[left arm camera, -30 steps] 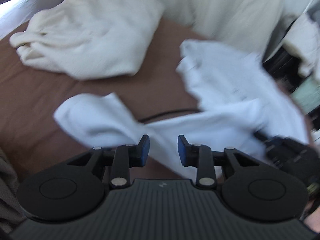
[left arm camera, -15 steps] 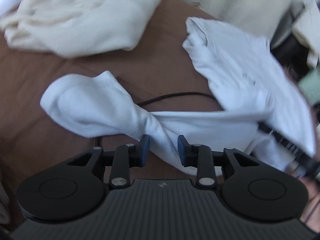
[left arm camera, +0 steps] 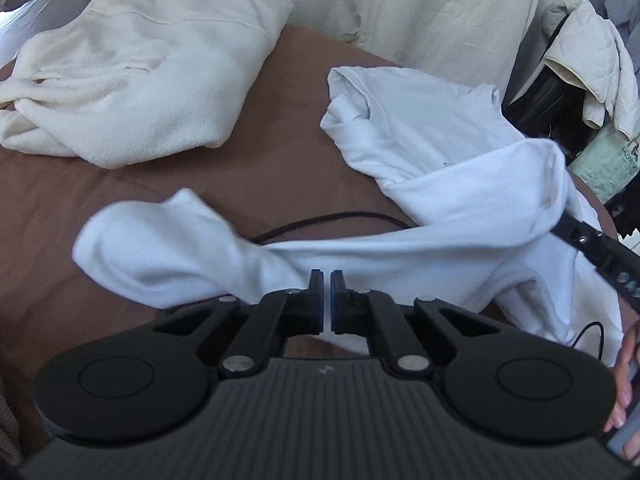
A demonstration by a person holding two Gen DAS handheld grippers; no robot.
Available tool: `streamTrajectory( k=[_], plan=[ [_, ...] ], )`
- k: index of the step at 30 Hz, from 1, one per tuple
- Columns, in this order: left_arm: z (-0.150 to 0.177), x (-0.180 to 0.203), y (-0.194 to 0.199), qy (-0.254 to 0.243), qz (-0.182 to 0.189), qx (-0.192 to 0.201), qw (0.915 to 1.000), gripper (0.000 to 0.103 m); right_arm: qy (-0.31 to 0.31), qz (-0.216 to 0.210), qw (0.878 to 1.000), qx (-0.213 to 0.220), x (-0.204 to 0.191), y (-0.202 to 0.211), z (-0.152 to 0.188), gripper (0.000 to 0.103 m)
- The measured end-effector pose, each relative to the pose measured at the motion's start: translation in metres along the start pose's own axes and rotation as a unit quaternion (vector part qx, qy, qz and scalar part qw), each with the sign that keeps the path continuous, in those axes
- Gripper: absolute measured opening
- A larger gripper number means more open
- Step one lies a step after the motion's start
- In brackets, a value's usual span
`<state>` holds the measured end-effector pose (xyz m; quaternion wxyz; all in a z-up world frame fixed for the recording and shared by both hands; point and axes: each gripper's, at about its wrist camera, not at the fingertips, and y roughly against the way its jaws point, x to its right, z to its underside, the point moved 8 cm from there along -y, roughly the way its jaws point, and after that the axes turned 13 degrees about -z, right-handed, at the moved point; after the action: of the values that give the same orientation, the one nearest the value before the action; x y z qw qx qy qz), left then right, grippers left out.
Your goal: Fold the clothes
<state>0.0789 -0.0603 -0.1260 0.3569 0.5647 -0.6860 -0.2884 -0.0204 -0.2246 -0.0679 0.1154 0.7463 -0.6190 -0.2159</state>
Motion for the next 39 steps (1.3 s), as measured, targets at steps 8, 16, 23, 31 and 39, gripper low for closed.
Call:
streamTrajectory(
  k=[8, 16, 23, 31, 39],
  plan=[
    [0.002, -0.016, -0.005, 0.044, 0.003, -0.023, 0.9988, 0.003, -0.103, 0.082, 0.988, -0.081, 0.062, -0.026, 0.051, 0.006],
    [0.003, -0.017, -0.003, 0.054, 0.010, -0.023, 0.9982, 0.006, -0.109, 0.068, 0.989, -0.070, 0.059, -0.006, 0.030, 0.019],
    [0.005, -0.005, -0.009, 0.080, 0.061, -0.030, 0.9945, 0.024, -0.138, -0.012, 0.989, -0.053, 0.044, 0.008, 0.021, 0.025],
    [0.014, 0.031, -0.057, 0.122, 0.093, -0.080, 0.9849, 0.066, -0.150, -0.054, 0.985, -0.059, 0.032, 0.010, 0.027, 0.029],
    [-0.005, 0.027, 0.004, 0.067, 0.058, 0.031, 0.9956, 0.007, -0.057, -0.076, 0.992, -0.084, 0.011, 0.029, 0.027, 0.043]
  ],
)
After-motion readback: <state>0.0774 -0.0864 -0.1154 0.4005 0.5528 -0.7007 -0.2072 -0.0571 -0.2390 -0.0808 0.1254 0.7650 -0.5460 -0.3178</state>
